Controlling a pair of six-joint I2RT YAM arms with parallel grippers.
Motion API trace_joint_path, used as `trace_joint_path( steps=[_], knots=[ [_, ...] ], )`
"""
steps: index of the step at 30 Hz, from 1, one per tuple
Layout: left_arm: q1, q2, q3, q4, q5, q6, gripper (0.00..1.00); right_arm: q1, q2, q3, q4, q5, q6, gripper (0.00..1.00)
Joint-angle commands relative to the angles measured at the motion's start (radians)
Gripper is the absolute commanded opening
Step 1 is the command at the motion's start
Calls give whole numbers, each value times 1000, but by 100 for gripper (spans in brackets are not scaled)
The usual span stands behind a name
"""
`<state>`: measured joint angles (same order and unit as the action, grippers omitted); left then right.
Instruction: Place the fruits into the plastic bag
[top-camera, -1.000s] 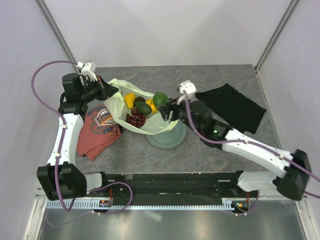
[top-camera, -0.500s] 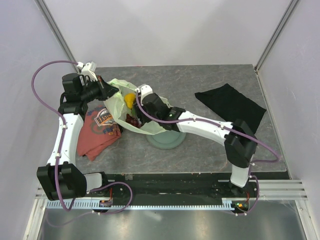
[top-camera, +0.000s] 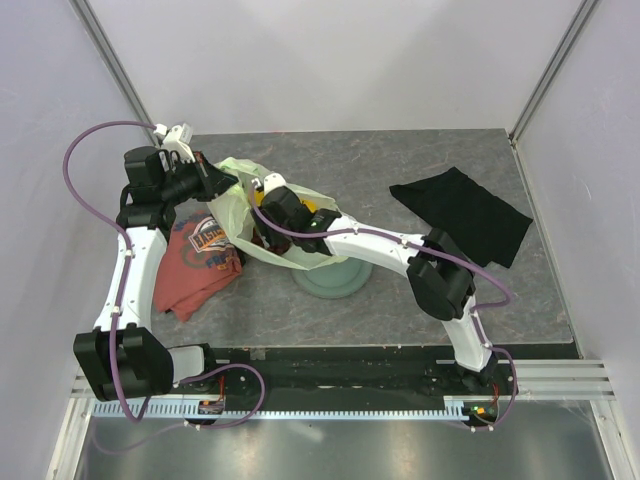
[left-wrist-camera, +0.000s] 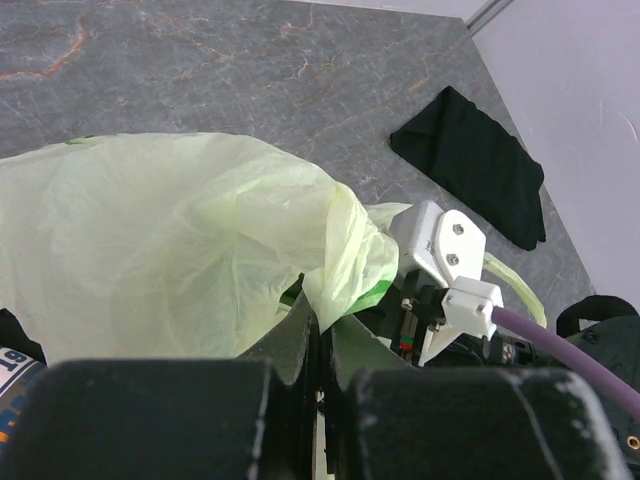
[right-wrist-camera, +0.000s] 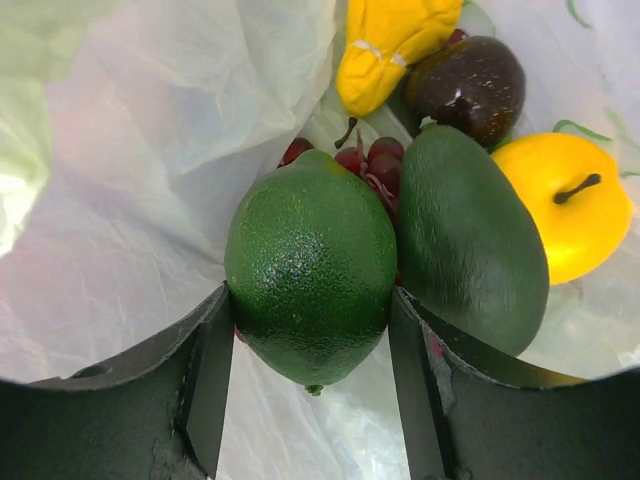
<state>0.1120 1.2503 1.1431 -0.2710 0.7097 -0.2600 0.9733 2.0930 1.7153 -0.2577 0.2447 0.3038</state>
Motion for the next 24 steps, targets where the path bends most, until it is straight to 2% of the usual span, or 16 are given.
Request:
trace_joint_path(
  steps=[1,6,10,12,24],
  knots=[
    [8,-5,14,26,20,5,2,1,1,50,-25,65,24,50],
    [8,-5,14,26,20,5,2,-1,21,72,-43,79,23,58],
    [8,-3,14,26,22,5,1,-1,24,78,-51,77,21,73],
    [6,-5,14,27,22,5,2,-1,19,78,-52,76,15,77],
    [8,-5,15,26,23,5,2,-1,-54,41,-3,44,-6,81]
  ],
)
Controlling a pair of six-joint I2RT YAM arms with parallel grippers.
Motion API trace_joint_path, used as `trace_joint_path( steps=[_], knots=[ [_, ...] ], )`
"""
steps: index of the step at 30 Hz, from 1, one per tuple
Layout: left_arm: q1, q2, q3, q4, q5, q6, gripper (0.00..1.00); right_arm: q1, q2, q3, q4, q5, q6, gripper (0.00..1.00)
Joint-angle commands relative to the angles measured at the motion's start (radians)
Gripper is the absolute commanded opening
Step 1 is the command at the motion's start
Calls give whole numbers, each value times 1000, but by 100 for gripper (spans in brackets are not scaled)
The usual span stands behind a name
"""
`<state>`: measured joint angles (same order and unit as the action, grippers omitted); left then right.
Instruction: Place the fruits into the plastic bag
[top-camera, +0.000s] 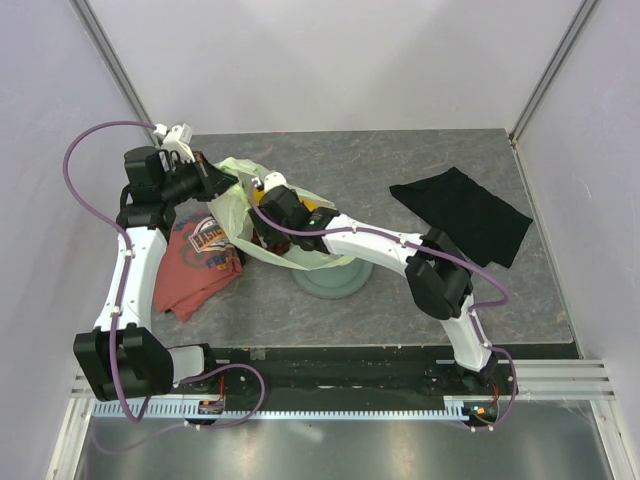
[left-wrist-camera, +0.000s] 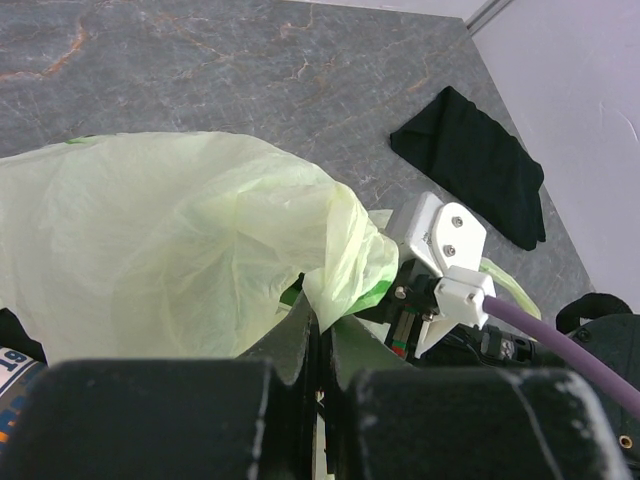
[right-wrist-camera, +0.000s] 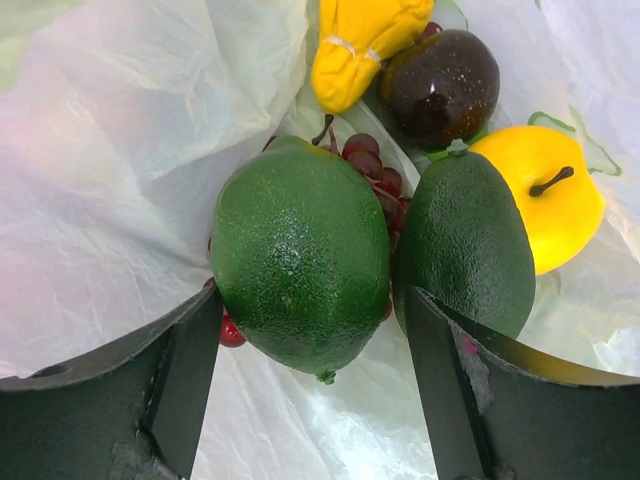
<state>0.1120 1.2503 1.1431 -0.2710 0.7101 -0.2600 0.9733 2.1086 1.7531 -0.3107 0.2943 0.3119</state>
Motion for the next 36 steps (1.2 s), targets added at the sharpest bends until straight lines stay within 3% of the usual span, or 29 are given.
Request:
trace_joint_path(
  steps=[1,7,13,23,36],
  knots=[
    [8,-6,15,26,23,5,2,-1,-91,-16,71,-15,-14,81],
    [8,-6,15,26,22,5,2,-1,-237,-144,148,-52,-10,81],
    [6,-9,17,26,22,7,1,-1,-429,-346,191,6,24,81],
    [6,-12,15,27,23,5,2,-10,-760,-570,-6,193,160,83],
    [6,-11,14,27,19,8,2,-77,-763,-664,-50,131,315,81]
  ],
)
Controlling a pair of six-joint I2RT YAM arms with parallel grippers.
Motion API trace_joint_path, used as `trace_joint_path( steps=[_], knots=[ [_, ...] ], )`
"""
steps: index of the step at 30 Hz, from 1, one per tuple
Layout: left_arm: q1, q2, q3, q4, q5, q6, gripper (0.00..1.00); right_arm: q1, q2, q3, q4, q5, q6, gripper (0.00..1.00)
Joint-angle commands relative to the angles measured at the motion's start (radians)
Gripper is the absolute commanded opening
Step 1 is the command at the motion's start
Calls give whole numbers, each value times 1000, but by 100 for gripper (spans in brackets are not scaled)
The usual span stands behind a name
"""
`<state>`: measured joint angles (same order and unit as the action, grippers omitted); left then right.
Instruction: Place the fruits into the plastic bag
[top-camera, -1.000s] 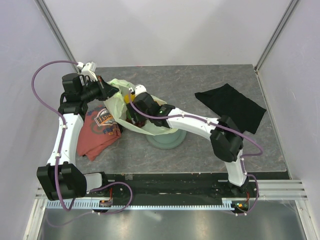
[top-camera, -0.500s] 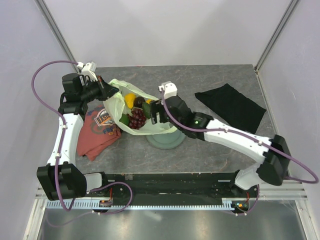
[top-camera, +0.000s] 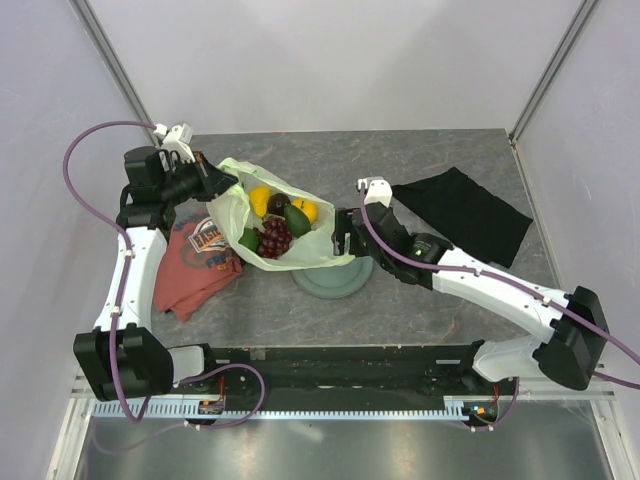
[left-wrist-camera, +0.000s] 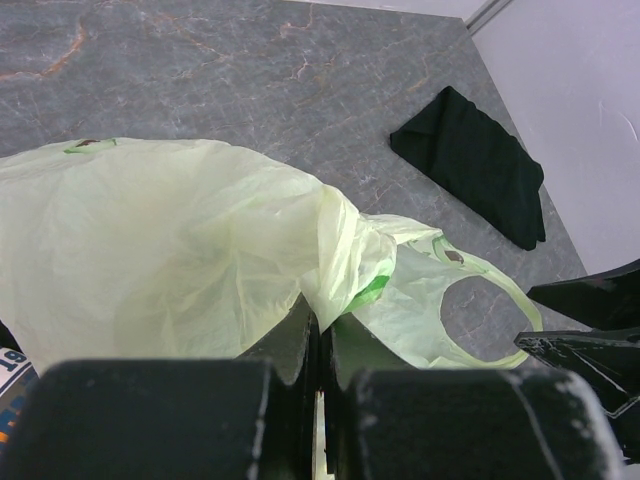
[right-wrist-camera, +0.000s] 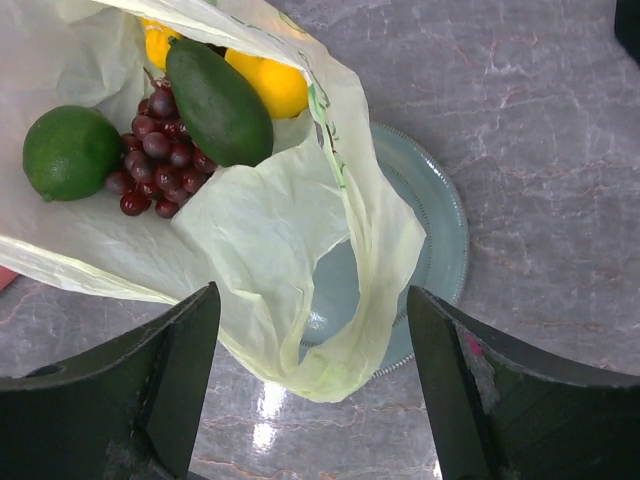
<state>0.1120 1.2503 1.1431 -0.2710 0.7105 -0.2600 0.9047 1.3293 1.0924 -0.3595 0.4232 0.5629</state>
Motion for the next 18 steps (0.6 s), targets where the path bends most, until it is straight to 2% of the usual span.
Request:
trace_joint_path(
  steps=[1,2,4,5,7,8,9,10,18],
  knots=[
    [8,-11,14,27,18,8,1,-15,22,-8,-1,-3,71,80],
    [6,-11,14,27,15,10,1,-18,36,-11,-1,-11,78,78],
    [8,-6,12,26,14,10,1,-26,62,-11,7,-43,97,62],
    [8,-8,12,26,12,11,1,-29,68,-9,14,-60,97,50],
    [8,-3,12,27,12,11,2,-32,85,-3,54,-86,92,35],
    [8,1,12,27,7,13,1,-35,88,6,63,-106,91,12],
    [8,4,7,32,6,13,2,-46,93,42,73,-113,81,4],
    [8,20,6,38,4,11,2,-55,105,72,79,-121,53,0],
    [8,92,105,39,6,-50,2,-190,188,493,41,-230,-135,0]
  ],
)
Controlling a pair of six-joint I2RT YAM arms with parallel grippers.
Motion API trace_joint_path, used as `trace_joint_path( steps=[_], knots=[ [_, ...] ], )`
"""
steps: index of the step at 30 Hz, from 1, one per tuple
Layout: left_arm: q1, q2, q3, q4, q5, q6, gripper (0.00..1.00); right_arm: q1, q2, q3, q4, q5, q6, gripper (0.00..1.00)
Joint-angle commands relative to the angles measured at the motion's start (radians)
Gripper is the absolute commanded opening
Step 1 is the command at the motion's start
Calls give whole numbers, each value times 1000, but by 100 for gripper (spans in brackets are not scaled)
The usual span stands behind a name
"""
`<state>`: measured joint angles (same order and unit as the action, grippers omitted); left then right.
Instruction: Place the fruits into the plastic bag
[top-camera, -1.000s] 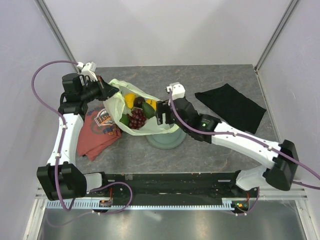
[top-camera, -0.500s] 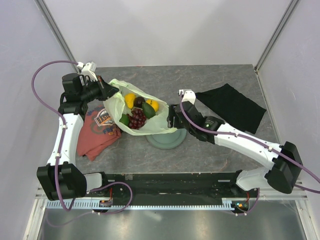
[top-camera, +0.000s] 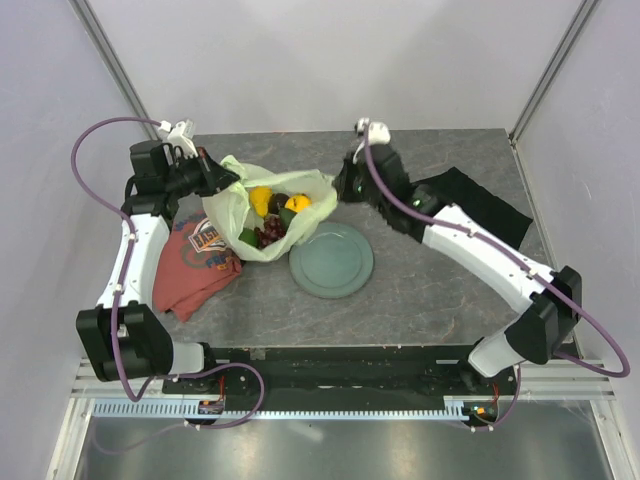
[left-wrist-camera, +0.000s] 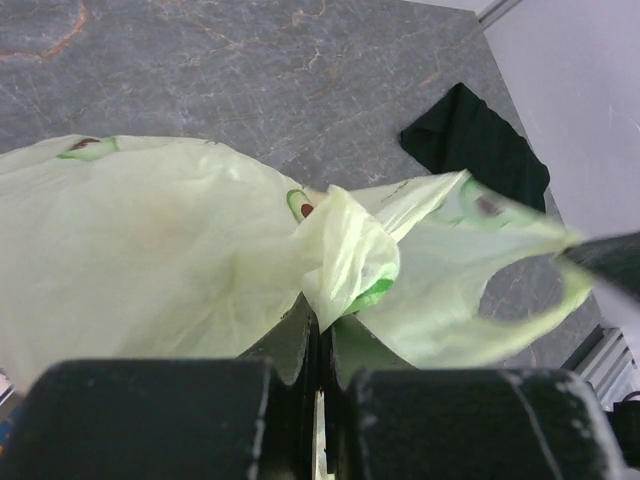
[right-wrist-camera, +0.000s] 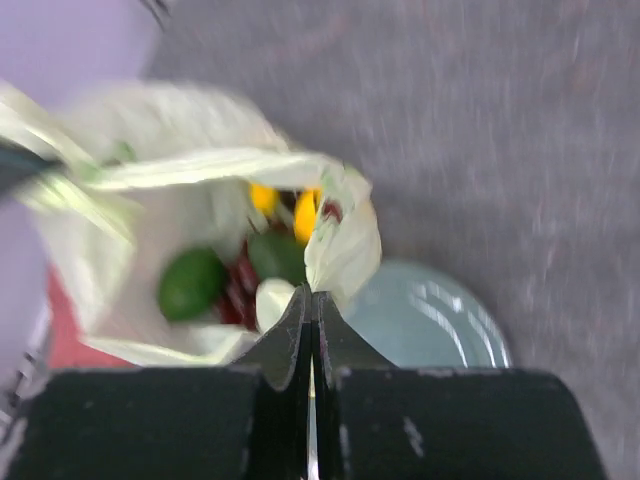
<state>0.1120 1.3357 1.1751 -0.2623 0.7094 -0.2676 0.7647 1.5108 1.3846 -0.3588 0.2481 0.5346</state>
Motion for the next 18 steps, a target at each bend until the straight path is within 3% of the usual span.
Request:
trace_joint_path(
  steps=[1,11,18],
  knots=[
    [8,6,77,31,7,-45,1,-53,9,212,26,-49,-119,0],
    [9,36,90,38,48,-64,1,-71,-14,132,38,-26,-166,0],
    [9,57,181,58,94,-142,1,-94,78,338,43,-35,-228,0]
  ],
)
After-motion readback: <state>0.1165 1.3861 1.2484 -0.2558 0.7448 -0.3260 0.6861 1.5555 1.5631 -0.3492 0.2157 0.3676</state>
